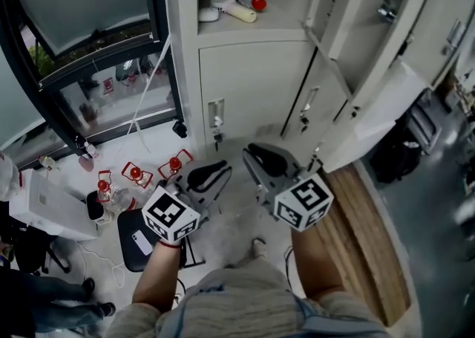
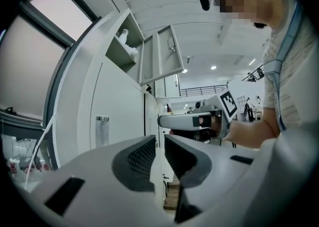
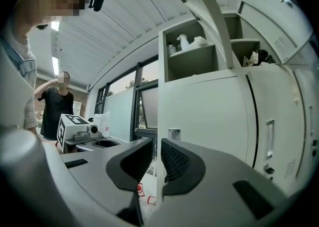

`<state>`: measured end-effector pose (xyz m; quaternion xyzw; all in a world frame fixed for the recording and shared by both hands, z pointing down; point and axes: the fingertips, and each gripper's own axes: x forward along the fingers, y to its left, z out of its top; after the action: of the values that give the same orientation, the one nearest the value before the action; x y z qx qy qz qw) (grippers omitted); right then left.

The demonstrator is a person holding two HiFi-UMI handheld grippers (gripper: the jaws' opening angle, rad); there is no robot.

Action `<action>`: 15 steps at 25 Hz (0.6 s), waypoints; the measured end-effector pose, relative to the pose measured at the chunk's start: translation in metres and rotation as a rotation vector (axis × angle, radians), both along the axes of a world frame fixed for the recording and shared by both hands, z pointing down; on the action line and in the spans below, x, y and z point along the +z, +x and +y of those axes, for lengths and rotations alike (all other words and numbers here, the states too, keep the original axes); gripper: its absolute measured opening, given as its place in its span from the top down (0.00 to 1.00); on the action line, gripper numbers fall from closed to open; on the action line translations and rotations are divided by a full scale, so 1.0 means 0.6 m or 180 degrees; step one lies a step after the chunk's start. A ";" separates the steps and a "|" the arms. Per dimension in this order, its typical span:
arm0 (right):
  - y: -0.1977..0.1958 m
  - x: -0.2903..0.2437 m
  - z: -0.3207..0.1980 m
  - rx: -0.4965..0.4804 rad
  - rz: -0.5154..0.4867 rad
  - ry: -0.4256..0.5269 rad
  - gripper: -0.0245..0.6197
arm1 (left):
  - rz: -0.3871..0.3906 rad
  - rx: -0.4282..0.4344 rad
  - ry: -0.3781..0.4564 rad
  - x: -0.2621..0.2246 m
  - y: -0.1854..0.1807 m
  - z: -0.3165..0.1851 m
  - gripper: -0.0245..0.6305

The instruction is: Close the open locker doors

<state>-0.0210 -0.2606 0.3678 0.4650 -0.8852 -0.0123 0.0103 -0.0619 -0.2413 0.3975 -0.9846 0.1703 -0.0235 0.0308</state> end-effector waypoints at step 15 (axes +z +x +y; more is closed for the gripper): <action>0.100 -0.111 0.103 -0.0320 0.0033 0.0133 0.88 | 0.0137 0.0402 0.0052 -0.082 0.083 0.064 0.90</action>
<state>0.0393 -0.1991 0.3013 0.4200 -0.9069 -0.0337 0.0046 -0.0120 -0.2031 0.3480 -0.9934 0.1085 0.0010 0.0365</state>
